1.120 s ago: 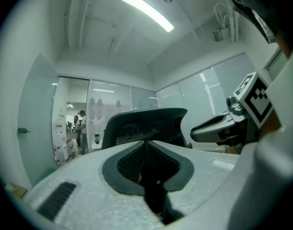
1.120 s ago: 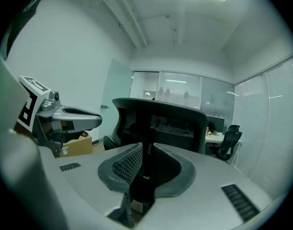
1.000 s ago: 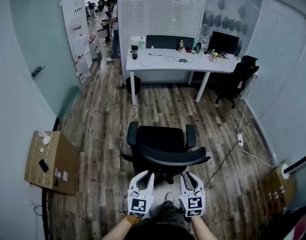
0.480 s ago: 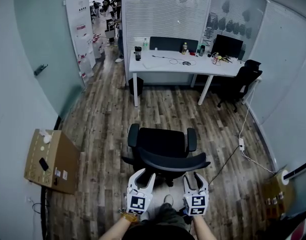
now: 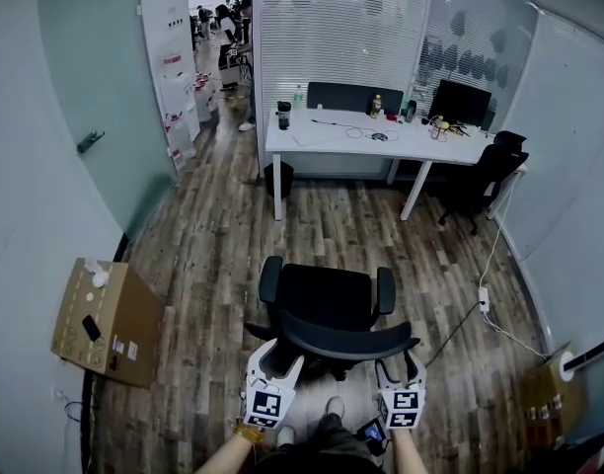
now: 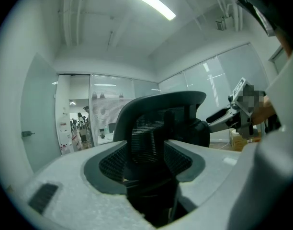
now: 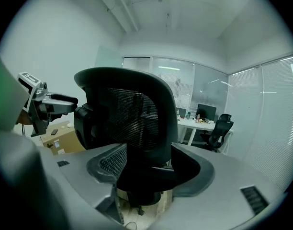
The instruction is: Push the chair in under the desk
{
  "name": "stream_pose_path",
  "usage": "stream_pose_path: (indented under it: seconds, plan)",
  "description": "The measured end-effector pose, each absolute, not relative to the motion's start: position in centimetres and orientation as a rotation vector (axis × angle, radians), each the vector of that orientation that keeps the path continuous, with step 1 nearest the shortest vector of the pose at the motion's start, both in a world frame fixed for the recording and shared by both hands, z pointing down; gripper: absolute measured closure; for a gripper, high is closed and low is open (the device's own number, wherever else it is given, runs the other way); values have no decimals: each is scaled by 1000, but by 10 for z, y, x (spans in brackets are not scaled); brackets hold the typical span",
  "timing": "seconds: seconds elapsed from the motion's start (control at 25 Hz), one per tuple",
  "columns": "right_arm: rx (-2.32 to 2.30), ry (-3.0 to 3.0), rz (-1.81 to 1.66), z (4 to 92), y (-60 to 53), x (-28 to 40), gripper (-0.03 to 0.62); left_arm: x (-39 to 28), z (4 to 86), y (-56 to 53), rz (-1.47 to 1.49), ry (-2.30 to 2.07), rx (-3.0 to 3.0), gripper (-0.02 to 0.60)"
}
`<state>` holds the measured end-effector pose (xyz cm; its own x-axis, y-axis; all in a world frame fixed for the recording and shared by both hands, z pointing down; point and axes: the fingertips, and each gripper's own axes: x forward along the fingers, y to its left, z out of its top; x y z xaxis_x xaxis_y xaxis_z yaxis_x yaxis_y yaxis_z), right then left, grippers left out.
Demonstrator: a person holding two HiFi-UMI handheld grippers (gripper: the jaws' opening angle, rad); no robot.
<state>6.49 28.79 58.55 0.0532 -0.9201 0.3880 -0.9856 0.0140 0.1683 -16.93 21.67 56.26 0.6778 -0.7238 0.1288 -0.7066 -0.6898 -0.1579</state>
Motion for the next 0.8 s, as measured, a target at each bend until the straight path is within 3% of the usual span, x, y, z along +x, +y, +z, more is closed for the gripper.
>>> stream_pose_path:
  seconds: [0.4,0.8]
  plan:
    - [1871,-1961,223,601,275,94,250,-174,575,188,-271,1145,-2838,233]
    - [1787,-2017,220,596,246,86,240,-162,576,171,-275,1079,-2858,219]
